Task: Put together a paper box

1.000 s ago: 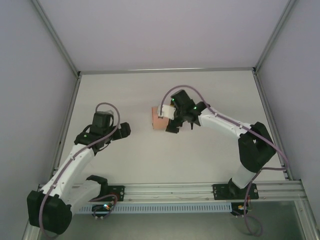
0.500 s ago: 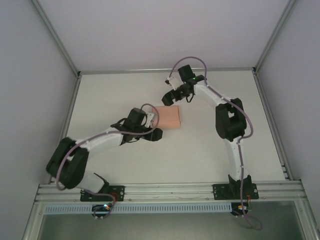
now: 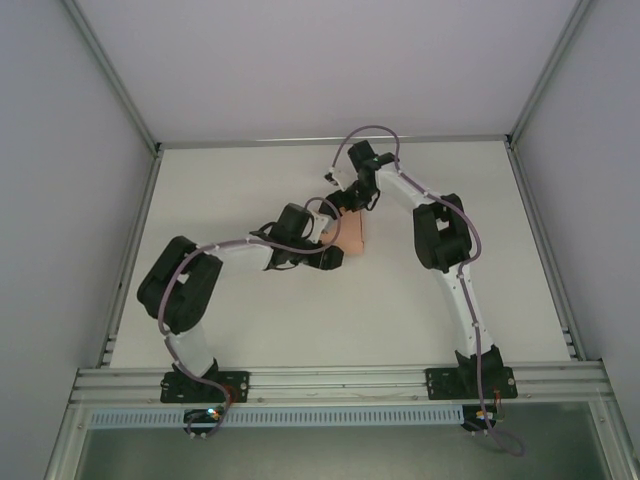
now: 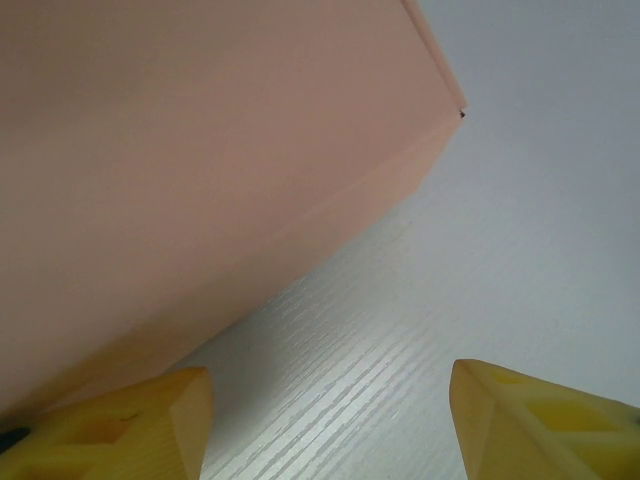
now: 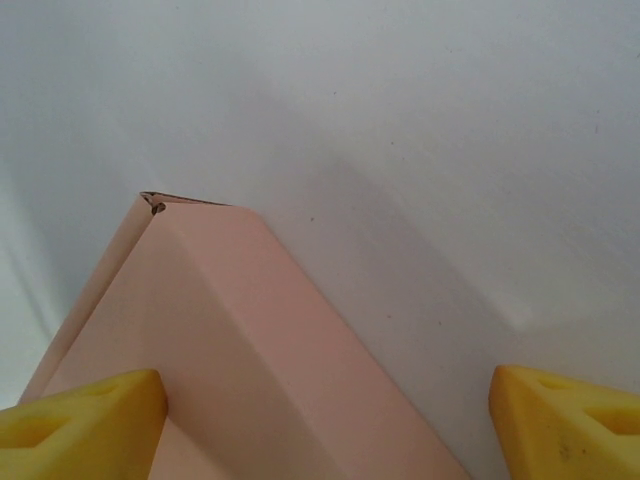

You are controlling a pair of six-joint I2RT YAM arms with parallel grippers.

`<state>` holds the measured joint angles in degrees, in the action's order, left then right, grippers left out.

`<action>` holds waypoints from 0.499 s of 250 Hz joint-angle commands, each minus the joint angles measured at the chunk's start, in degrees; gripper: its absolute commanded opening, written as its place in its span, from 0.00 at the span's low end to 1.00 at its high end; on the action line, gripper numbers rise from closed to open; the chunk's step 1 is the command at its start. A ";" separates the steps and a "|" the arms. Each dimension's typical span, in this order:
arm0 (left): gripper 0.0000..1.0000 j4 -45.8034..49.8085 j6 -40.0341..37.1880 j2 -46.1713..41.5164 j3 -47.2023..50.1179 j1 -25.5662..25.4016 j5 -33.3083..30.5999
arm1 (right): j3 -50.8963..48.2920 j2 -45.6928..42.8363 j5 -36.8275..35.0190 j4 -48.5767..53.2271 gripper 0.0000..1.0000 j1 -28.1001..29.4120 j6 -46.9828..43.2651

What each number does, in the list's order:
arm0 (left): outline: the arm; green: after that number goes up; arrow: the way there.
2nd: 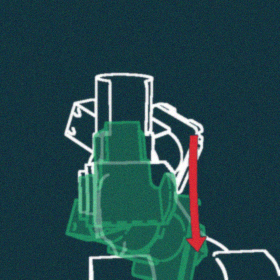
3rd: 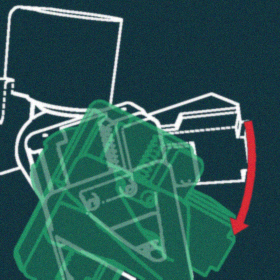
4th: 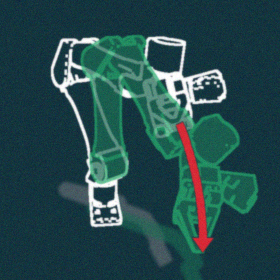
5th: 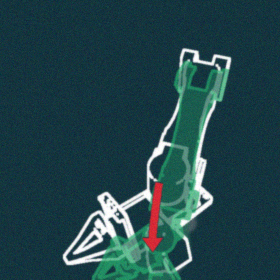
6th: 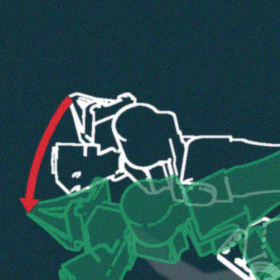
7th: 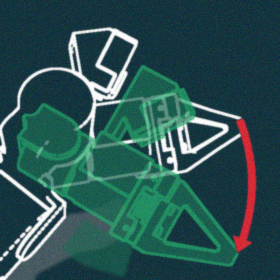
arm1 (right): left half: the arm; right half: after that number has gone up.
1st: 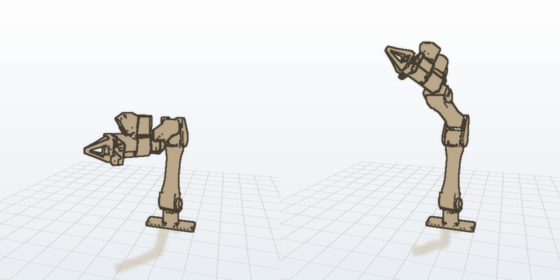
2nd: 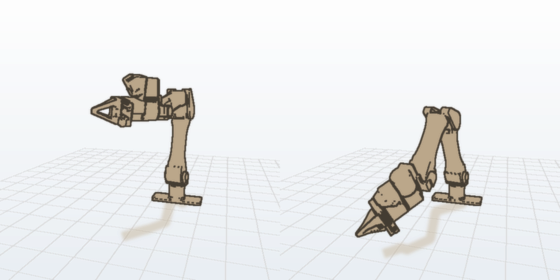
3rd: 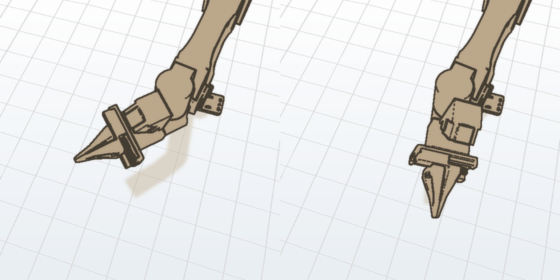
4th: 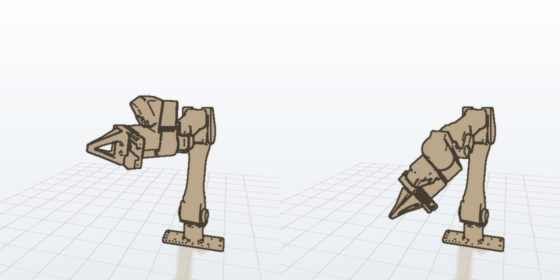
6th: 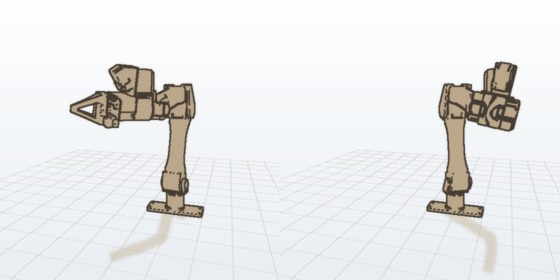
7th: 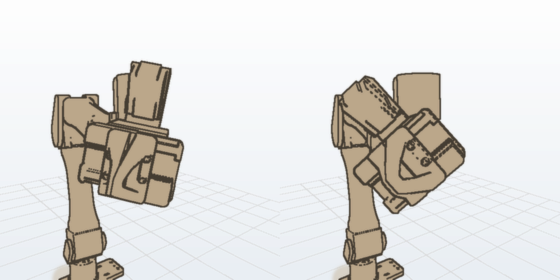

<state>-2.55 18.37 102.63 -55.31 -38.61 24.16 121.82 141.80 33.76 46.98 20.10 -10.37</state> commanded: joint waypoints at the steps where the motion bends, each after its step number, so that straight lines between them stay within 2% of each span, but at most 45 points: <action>1: 0.64 0.25 -2.58 1.64 -2.71 -0.26 -1.43 | 0.62 1.59 4.09 7.13 0.79 0.15 -0.95; 48: 0.65 -3.66 -1.04 3.17 -3.20 -0.24 -6.87 | 0.32 1.24 5.83 12.53 0.69 1.04 -1.62; 71: 0.65 -7.51 -0.43 3.68 -2.74 -0.41 -7.45 | 0.18 1.44 7.50 14.22 0.66 1.81 -0.04; 110: 0.65 -15.77 0.68 5.36 -1.26 -0.86 -7.05 | -1.27 1.12 10.13 14.27 0.54 3.90 3.10; 125: 0.65 -19.17 1.26 6.02 -0.52 -1.24 -7.64 | -2.61 0.72 10.53 12.94 0.53 4.61 4.14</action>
<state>-6.20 19.20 105.16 -56.31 -39.33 18.44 121.91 141.82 36.29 52.64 19.35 -9.74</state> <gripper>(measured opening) 0.651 0.543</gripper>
